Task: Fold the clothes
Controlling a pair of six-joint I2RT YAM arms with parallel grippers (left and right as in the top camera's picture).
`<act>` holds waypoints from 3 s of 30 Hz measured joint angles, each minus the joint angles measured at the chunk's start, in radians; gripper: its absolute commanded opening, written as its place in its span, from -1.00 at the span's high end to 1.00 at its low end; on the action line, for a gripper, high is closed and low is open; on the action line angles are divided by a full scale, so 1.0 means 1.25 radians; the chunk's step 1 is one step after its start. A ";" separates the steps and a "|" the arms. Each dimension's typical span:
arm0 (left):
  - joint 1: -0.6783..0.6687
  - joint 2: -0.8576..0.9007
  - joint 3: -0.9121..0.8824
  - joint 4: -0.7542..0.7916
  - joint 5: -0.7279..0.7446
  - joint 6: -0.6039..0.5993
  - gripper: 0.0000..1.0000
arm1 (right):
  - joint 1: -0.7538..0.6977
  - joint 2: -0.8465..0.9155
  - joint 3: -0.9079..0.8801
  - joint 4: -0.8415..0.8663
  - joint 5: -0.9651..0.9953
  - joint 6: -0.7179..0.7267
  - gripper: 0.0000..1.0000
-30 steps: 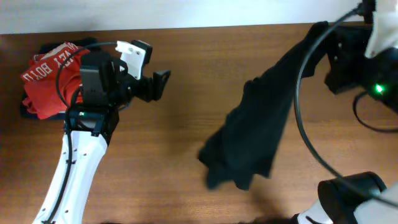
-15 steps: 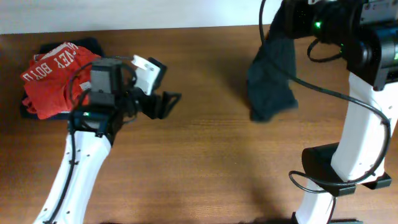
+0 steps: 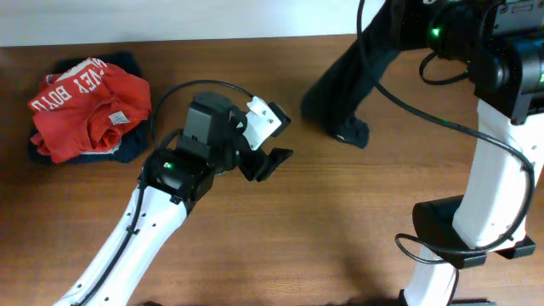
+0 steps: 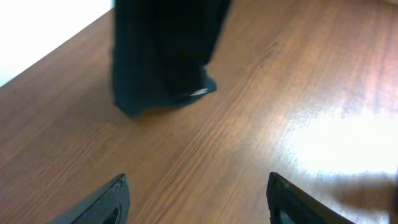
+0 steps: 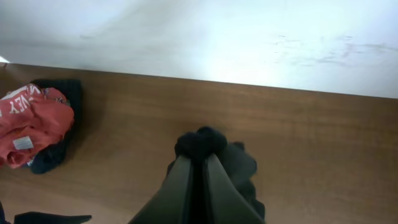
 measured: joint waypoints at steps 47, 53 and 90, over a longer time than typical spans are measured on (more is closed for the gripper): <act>-0.271 0.175 0.002 0.319 -0.091 -0.183 -0.13 | -0.059 -0.087 0.005 0.142 0.147 0.290 0.92; -0.336 0.258 0.005 0.439 -0.249 -0.218 -0.16 | -0.059 -0.087 0.005 0.143 0.095 0.291 0.92; -0.233 0.282 0.006 0.394 -0.173 -0.346 -0.30 | -0.054 -0.087 0.005 0.191 -0.107 0.284 0.92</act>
